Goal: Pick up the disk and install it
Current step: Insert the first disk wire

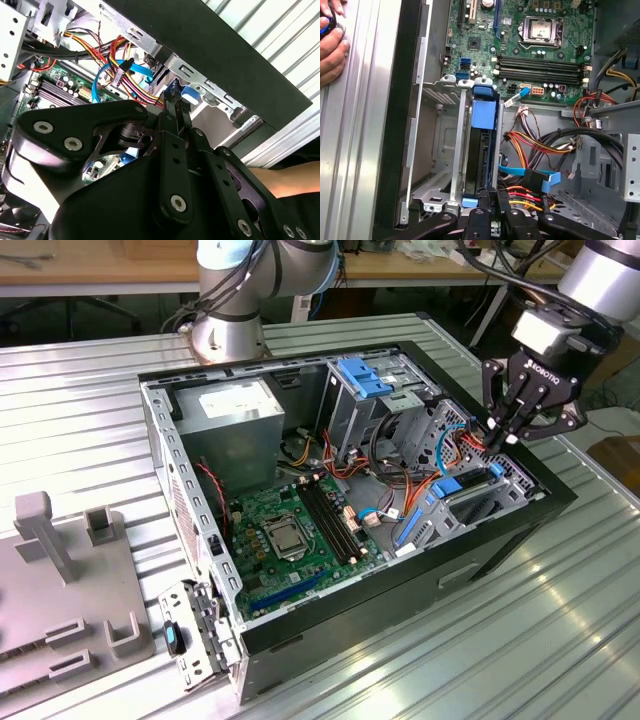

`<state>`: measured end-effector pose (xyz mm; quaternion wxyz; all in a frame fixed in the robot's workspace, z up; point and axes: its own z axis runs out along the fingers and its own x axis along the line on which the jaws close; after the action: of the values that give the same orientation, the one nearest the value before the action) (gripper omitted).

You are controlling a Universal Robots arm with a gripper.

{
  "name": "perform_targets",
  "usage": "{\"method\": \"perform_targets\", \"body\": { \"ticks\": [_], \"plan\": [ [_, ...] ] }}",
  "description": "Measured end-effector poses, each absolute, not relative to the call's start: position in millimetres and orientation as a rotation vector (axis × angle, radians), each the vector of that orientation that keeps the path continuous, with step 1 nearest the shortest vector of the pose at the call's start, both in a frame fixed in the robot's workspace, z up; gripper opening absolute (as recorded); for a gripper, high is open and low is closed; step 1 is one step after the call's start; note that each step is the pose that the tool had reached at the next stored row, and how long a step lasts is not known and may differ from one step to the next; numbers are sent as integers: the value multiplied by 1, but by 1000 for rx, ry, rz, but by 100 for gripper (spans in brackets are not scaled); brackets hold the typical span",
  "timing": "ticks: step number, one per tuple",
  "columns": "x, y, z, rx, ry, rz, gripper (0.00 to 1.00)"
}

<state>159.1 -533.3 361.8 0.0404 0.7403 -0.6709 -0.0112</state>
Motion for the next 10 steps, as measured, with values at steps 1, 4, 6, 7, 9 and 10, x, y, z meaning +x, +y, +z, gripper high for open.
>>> {"method": "perform_targets", "body": {
  "ticks": [1, 4, 6, 7, 9, 10],
  "plan": [
    [158, -533, 362, 2267, -2056, -34, 17],
    [153, -533, 361, 2269, -2059, -30, 17],
    [151, -533, 360, 2275, -2066, -18, 17],
    [151, -533, 360, 2280, -2070, -9, 17],
    [149, -533, 360, 2287, -2077, 5, 17],
    [148, -533, 360, 2292, -2082, 13, 17]
  ]
}}
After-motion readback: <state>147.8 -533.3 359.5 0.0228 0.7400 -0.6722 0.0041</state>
